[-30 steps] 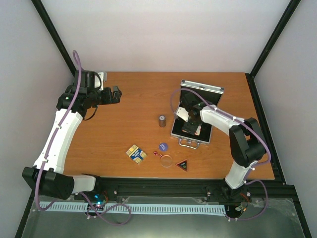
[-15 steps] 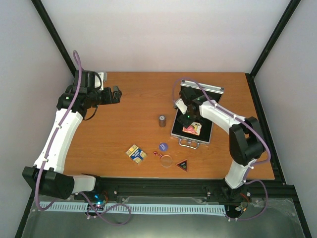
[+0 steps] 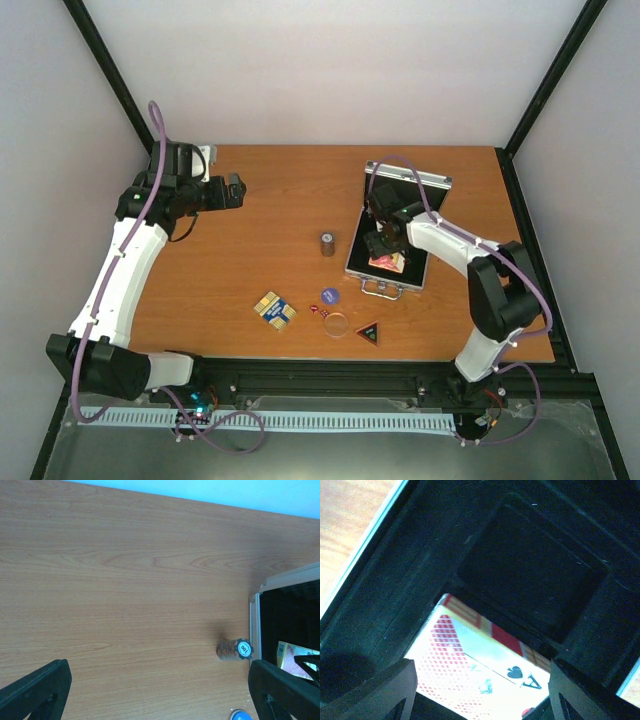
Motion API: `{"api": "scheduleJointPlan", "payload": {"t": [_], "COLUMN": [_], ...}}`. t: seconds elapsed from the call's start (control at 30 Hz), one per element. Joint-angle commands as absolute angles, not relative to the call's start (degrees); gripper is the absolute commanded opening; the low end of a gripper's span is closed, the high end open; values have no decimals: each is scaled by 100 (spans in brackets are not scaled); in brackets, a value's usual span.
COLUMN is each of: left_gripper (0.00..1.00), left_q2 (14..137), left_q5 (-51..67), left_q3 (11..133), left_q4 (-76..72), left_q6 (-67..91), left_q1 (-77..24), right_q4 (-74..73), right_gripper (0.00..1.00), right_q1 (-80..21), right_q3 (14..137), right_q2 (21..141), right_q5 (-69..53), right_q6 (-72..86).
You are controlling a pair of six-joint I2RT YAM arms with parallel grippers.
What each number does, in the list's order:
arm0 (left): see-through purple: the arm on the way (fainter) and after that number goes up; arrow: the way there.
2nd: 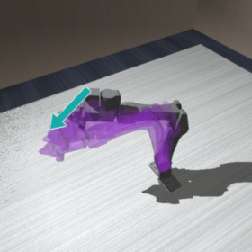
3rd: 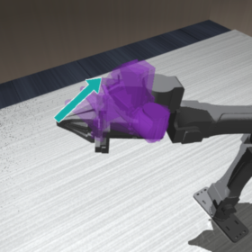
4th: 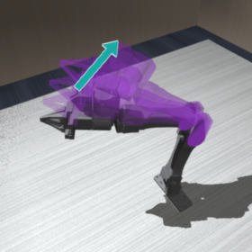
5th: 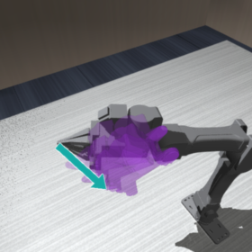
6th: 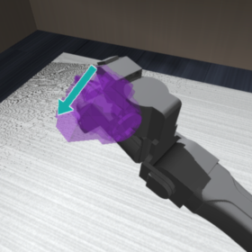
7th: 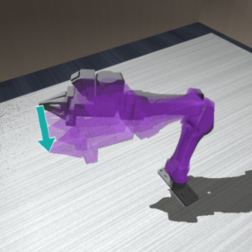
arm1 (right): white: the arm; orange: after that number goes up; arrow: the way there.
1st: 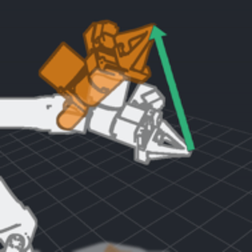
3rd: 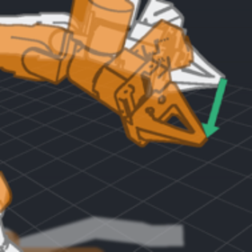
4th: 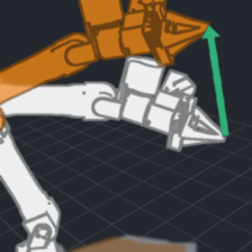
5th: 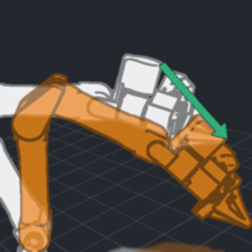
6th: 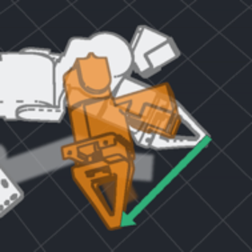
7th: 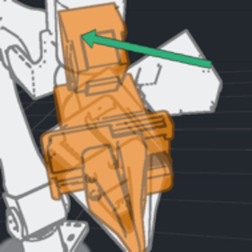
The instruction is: Pack up texas hold em set
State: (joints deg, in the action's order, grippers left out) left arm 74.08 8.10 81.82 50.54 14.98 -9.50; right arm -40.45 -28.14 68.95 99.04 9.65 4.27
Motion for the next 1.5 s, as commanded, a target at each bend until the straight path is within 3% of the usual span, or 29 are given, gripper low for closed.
{"api": "scheduleJointPlan", "payload": {"t": [0.0,0.33,1.13,1.47], "left_gripper": [100,100,100,100], "left_q2": [7465,7475,7396,7367], "left_q5": [831,865,818,798], "left_q3": [8411,8396,8264,8226], "left_q4": [4934,4955,4948,4933], "left_q6": [1432,1424,1424,1415], "left_q1": [-976,-975,-976,-976], "right_q4": [-3693,-3653,-3446,-3578], "right_gripper": [73,76,74,74], "right_q1": [-2769,-2743,-2733,-2733], "right_q3": [6681,6827,5894,6549], "right_q2": [9479,9839,9860,9454], "right_q5": [1490,2263,1329,2076], "right_q6": [1591,2238,2650,3028]}}
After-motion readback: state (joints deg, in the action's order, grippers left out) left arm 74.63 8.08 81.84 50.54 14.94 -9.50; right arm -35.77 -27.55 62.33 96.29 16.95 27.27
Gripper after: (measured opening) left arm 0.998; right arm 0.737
